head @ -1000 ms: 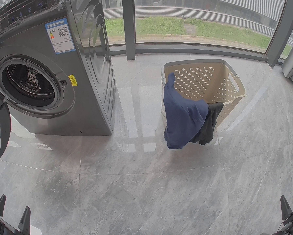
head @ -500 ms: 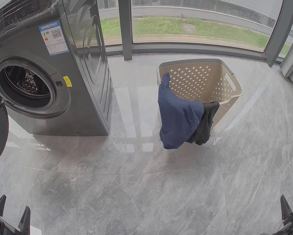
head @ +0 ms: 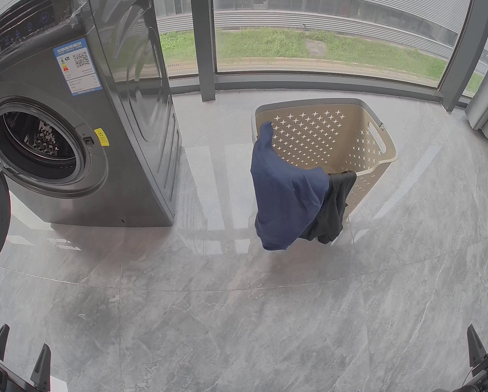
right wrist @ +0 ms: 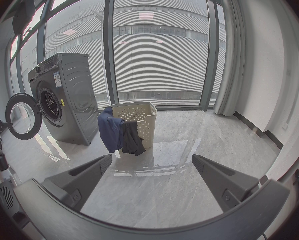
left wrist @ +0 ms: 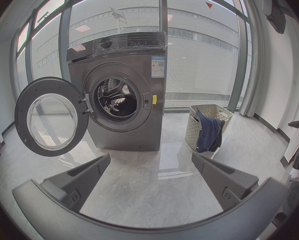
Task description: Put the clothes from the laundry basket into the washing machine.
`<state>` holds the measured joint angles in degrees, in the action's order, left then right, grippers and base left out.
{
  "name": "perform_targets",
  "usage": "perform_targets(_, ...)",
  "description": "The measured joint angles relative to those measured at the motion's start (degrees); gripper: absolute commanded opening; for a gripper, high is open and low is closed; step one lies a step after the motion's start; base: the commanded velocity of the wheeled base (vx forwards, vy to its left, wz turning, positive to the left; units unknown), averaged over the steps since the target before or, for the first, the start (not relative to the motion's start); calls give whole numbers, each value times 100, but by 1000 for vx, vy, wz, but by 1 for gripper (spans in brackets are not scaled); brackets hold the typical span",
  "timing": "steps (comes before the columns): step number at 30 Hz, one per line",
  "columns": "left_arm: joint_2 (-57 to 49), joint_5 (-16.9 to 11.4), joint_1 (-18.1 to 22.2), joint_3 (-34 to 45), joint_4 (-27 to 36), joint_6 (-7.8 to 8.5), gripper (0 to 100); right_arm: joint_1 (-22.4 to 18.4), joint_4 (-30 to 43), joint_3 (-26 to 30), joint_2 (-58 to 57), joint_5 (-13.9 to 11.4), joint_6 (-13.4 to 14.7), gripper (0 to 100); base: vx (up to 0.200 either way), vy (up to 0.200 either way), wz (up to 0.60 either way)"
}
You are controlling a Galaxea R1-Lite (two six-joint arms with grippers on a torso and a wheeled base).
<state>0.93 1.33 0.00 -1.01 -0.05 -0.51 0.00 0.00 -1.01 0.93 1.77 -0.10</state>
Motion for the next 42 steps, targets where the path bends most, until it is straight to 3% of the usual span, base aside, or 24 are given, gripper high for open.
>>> perform_targets(12,0,-29,5,0,5,65,100,-13,5,0,0,-10,-23,100,0,-50,0)
perform_targets(24,0,-27,5,0,5,59,100,-16,5,0,0,-11,-15,100,200,0,0)
perform_targets(30,0,-38,0,0,0,61,100,-18,5,0,0,-11,-15,100,0,0,0)
perform_targets(42,0,-40,0,0,-2,59,100,-18,10,0,0,-10,-15,100,0,-200,0)
